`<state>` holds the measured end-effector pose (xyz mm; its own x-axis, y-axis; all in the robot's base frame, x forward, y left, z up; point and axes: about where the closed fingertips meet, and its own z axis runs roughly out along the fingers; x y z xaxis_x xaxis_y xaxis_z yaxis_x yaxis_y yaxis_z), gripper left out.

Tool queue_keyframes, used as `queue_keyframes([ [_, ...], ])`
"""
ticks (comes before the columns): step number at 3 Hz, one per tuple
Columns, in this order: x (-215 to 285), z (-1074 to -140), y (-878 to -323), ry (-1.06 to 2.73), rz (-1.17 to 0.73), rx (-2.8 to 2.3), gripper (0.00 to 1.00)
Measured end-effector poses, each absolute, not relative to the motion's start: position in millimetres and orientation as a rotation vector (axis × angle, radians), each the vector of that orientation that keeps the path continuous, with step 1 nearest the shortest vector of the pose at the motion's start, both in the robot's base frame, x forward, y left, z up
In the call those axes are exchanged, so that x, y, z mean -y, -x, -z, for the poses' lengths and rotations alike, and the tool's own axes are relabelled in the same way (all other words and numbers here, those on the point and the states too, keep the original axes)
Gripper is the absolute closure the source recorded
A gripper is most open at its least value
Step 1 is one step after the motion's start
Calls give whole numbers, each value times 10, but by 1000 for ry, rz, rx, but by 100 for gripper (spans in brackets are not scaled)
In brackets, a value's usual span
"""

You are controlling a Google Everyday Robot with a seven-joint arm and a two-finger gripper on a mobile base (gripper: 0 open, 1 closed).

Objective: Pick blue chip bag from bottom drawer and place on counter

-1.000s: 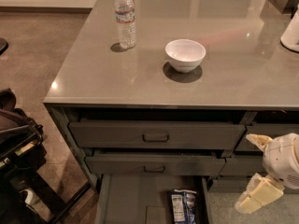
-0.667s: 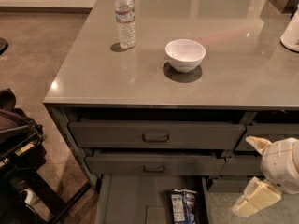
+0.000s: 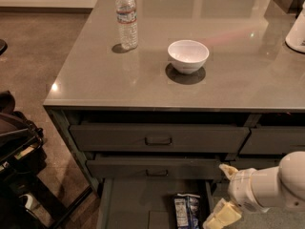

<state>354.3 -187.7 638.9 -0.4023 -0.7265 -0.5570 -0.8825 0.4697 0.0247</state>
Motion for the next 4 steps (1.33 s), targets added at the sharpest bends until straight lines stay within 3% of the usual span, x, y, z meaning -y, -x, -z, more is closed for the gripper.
queue_keyframes([
  [2, 1725, -5856, -3725, 1324, -503, -2246, 0],
  [4, 1882, -5246, -3777, 1167, -626, -2267, 0],
])
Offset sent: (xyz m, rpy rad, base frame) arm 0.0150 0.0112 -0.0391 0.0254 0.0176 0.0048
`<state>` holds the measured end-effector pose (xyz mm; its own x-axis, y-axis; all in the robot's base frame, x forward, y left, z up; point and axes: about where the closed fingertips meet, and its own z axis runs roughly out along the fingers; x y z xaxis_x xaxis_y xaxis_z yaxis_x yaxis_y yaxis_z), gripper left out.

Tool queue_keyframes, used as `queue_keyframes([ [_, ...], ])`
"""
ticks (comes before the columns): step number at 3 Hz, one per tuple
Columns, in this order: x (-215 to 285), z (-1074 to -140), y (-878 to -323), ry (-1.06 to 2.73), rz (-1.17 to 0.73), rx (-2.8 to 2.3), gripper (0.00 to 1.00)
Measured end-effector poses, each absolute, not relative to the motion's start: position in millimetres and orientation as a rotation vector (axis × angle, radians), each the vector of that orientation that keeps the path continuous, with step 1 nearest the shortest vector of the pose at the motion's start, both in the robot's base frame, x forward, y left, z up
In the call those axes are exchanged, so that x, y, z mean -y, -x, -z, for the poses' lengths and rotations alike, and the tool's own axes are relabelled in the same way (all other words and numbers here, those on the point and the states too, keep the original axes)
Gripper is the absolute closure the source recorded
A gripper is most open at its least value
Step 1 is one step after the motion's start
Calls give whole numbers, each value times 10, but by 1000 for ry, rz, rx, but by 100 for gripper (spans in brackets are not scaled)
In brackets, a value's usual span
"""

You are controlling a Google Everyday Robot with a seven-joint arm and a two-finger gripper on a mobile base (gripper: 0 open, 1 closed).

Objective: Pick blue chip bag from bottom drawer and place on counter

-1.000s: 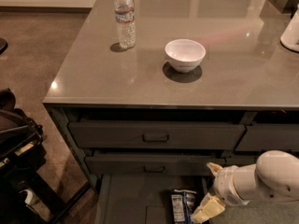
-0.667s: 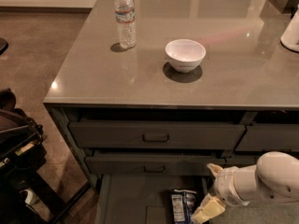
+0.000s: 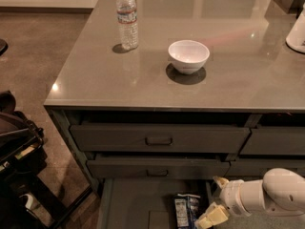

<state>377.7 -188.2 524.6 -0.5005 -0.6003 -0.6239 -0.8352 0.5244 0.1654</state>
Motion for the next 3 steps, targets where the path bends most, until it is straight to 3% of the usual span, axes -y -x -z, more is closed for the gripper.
queue_keyframes([
  [3, 1910, -4313, -3789, 990, -767, -2301, 0],
])
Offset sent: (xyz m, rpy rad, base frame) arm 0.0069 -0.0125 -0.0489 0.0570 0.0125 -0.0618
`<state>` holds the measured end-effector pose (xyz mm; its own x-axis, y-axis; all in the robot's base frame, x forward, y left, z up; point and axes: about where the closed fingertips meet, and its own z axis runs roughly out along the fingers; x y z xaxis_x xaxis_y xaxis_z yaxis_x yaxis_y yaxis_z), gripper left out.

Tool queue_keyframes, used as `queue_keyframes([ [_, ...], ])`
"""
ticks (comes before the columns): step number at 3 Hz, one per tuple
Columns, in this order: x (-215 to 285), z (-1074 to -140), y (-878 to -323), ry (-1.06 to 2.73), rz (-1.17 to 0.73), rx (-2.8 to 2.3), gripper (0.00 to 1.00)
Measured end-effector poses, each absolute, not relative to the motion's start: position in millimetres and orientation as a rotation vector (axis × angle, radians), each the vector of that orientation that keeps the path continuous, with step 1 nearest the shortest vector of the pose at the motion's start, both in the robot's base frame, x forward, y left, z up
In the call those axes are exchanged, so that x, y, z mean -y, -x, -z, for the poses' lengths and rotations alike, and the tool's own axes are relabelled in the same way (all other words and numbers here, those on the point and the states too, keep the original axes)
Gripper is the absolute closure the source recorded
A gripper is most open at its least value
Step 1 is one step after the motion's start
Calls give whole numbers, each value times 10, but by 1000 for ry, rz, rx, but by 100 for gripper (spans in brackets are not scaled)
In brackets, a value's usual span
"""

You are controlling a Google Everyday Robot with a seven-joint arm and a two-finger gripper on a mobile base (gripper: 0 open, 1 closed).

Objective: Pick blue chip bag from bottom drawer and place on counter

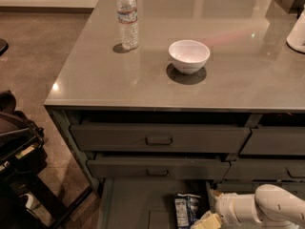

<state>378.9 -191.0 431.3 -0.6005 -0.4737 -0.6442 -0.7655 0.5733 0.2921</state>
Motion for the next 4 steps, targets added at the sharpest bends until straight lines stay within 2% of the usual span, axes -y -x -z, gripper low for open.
queue_keyframes([
  [2, 1749, -3517, -3899, 878, -723, -2296, 0],
  [4, 1720, -3395, -3898, 823, -721, -2312, 0],
])
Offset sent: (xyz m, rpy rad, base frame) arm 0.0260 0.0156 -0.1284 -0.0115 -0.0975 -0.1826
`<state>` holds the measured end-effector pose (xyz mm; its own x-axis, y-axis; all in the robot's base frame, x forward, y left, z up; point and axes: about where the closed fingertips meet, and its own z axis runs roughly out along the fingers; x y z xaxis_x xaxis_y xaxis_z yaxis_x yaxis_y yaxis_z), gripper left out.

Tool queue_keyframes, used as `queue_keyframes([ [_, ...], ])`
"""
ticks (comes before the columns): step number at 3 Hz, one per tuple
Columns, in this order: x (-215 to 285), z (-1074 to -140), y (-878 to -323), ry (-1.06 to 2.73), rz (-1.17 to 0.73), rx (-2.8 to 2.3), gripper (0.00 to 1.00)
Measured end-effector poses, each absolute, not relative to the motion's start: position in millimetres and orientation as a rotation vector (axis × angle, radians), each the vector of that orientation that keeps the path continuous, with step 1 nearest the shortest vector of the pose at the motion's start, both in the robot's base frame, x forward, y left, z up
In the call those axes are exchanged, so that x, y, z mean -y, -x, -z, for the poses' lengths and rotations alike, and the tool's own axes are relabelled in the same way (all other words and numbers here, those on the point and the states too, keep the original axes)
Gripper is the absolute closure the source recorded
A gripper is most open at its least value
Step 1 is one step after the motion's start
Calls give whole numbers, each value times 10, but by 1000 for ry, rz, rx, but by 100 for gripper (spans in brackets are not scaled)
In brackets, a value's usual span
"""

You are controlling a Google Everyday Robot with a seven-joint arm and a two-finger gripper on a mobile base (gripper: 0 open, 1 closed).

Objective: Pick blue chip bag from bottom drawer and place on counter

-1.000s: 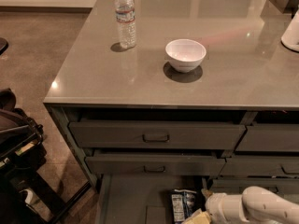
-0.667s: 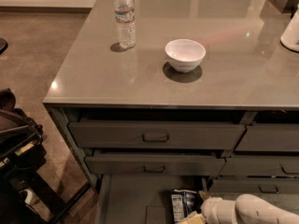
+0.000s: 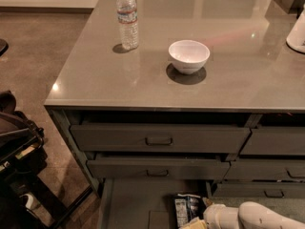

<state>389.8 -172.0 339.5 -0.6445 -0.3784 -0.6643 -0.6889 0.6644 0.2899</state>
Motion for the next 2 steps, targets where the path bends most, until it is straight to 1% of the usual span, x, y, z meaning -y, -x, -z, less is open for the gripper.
queue_keyframes([
  [1, 1476, -2823, -4334, 779, -736, -2218, 0],
  [2, 1486, -2756, -4375, 760, -737, -2219, 0],
])
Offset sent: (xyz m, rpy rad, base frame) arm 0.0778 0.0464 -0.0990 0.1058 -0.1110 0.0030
